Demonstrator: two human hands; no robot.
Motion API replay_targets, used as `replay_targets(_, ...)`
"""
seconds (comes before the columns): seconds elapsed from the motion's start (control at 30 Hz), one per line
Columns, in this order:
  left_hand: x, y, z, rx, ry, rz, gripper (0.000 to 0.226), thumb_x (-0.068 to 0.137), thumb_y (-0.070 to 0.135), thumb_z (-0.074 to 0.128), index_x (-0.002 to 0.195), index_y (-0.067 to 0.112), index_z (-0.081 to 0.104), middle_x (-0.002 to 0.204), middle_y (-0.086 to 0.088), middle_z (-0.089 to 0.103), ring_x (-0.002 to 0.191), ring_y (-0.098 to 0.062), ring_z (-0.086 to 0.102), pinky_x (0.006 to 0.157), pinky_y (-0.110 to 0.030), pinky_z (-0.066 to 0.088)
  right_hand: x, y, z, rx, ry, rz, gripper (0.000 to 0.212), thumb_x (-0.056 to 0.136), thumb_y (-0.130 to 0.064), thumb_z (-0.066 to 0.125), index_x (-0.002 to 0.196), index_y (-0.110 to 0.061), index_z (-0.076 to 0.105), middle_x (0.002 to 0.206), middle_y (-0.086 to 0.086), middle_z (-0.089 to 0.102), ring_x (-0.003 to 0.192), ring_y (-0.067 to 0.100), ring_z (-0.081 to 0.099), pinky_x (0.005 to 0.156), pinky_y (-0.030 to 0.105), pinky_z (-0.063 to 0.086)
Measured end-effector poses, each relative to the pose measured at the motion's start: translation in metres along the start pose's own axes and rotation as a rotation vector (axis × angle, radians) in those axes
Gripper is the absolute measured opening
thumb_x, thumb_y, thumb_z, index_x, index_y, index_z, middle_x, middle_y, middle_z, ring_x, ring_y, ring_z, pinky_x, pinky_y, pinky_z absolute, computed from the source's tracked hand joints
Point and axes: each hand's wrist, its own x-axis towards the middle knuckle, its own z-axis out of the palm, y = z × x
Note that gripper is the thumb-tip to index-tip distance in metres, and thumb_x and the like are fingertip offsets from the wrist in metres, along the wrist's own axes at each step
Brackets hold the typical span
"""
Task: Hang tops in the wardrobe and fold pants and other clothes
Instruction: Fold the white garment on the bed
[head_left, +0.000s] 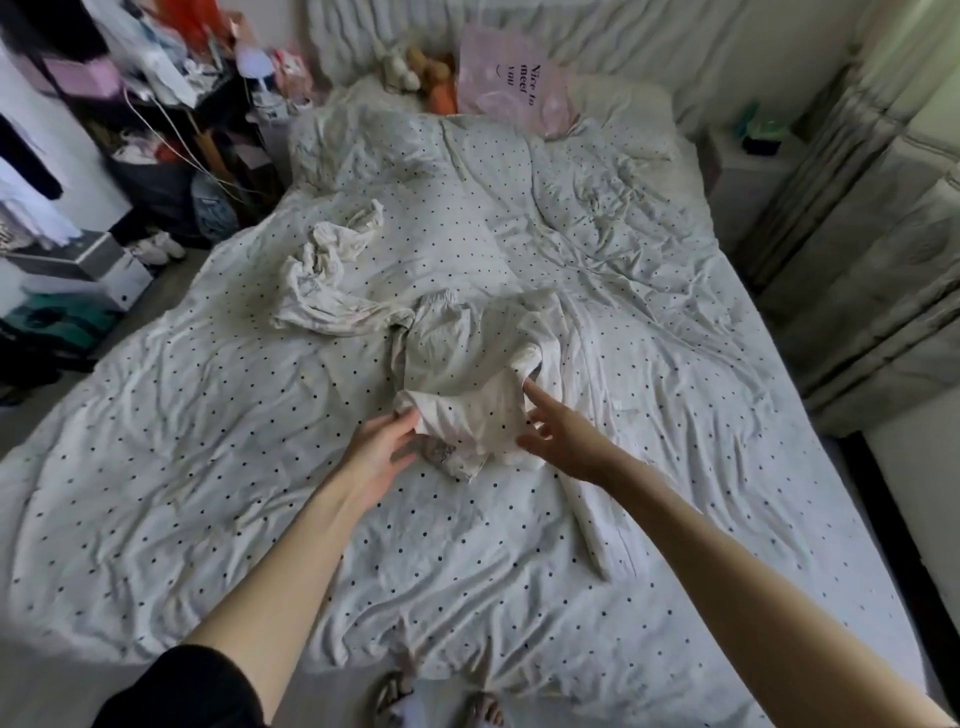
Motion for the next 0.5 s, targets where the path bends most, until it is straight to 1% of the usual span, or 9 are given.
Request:
replay_targets(0.07, -0.001, -0.002, -0.009, 0.100, 0.018, 0.012, 0.022, 0.098, 0.017, 0.046, 0.114, 0.007, 0.057, 0.102, -0.009, 0.067, 0.091, -0.018, 0.064, 0.093, -0.033, 0.043, -0.001, 0.001, -0.003, -0.026, 0.047, 0.046, 0.063, 0.093, -0.011, 0.057, 0.148, -0.017, 0.027, 0.124, 0.013, 0.059, 0.110, 0.028, 0.059, 0.096, 0.036, 0.046)
replay_targets(0.1, -0.001, -0.001, -0.013, 0.154, 0.026, 0.019, 0.022, 0.099, 0.015, 0.044, 0.112, 0.004, 0.057, 0.100, -0.012, 0.067, 0.086, -0.019, 0.066, 0.090, -0.032, 0.047, -0.001, 0.001, -0.006, 0.020, 0.048, 0.064, 0.046, 0.092, -0.008, 0.058, 0.136, -0.009, 0.046, 0.110, 0.014, 0.065, 0.101, 0.028, 0.062, 0.090, 0.037, 0.048)
replay_targets(0.13, -0.002, 0.002, -0.017, 0.195, 0.041, 0.025, 0.020, 0.099, 0.014, 0.045, 0.107, 0.003, 0.059, 0.093, -0.013, 0.068, 0.076, -0.018, 0.068, 0.082, -0.030, 0.052, -0.003, 0.001, -0.011, 0.124, 0.022, 0.093, 0.021, 0.090, -0.004, 0.059, 0.111, -0.003, 0.062, 0.091, 0.012, 0.067, 0.086, 0.025, 0.064, 0.079, 0.036, 0.050)
replay_targets(0.17, -0.002, 0.009, -0.021, 0.225, 0.059, 0.027, 0.016, 0.098, 0.013, 0.047, 0.099, 0.004, 0.061, 0.083, -0.010, 0.069, 0.065, -0.015, 0.068, 0.069, -0.027, 0.056, -0.005, -0.003, -0.017, 0.275, -0.027, 0.118, 0.005, 0.088, -0.002, 0.060, 0.085, -0.003, 0.064, 0.075, 0.008, 0.064, 0.071, 0.020, 0.061, 0.066, 0.031, 0.048)
replay_targets(0.2, -0.004, 0.018, -0.023, 0.239, 0.069, 0.026, 0.014, 0.096, 0.013, 0.050, 0.093, 0.007, 0.062, 0.074, -0.006, 0.069, 0.057, -0.012, 0.066, 0.058, -0.023, 0.055, -0.007, -0.007, -0.021, 0.461, -0.083, 0.154, 0.012, 0.088, -0.003, 0.060, 0.076, -0.004, 0.063, 0.069, 0.005, 0.060, 0.063, 0.015, 0.056, 0.059, 0.027, 0.047)
replay_targets(0.27, -0.007, 0.038, -0.028, 0.147, 0.031, 0.022, 0.011, 0.091, 0.014, 0.056, 0.092, 0.009, 0.066, 0.069, -0.002, 0.071, 0.056, -0.011, 0.065, 0.051, -0.022, 0.053, -0.010, -0.014, -0.031, 0.844, -0.141, 0.176, 0.007, 0.086, -0.012, 0.061, 0.086, -0.005, 0.063, 0.073, 0.006, 0.053, 0.061, 0.014, 0.048, 0.054, 0.023, 0.039)
replay_targets(0.33, -0.013, 0.052, -0.033, 0.006, -0.076, 0.018, 0.025, 0.083, 0.025, 0.062, 0.100, 0.008, 0.068, 0.083, -0.003, 0.071, 0.070, -0.015, 0.064, 0.064, -0.027, 0.051, -0.013, -0.015, -0.037, 1.042, -0.177, 0.135, 0.032, 0.082, -0.030, 0.061, 0.107, -0.011, 0.058, 0.081, 0.010, 0.047, 0.068, 0.019, 0.045, 0.061, 0.026, 0.037)
replay_targets(0.43, -0.026, 0.047, -0.036, 0.100, -0.185, 0.035, 0.045, 0.077, 0.034, 0.064, 0.109, 0.001, 0.063, 0.098, -0.013, 0.062, 0.085, -0.022, 0.054, 0.077, -0.030, 0.039, -0.024, -0.012, -0.029, 1.025, -0.253, 0.091, 0.042, 0.083, -0.037, 0.055, 0.121, -0.019, 0.057, 0.100, 0.010, 0.062, 0.088, 0.025, 0.059, 0.077, 0.042, 0.050)
replay_targets(0.5, -0.033, 0.031, -0.038, 0.147, -0.218, 0.022, 0.034, 0.075, 0.027, 0.065, 0.103, 0.007, 0.064, 0.098, -0.009, 0.067, 0.089, -0.023, 0.058, 0.080, -0.031, 0.041, -0.031, -0.006, -0.015, 1.022, -0.246, 0.136, 0.049, 0.080, -0.028, 0.061, 0.127, -0.022, 0.049, 0.101, 0.006, 0.067, 0.091, 0.026, 0.065, 0.073, 0.047, 0.056)
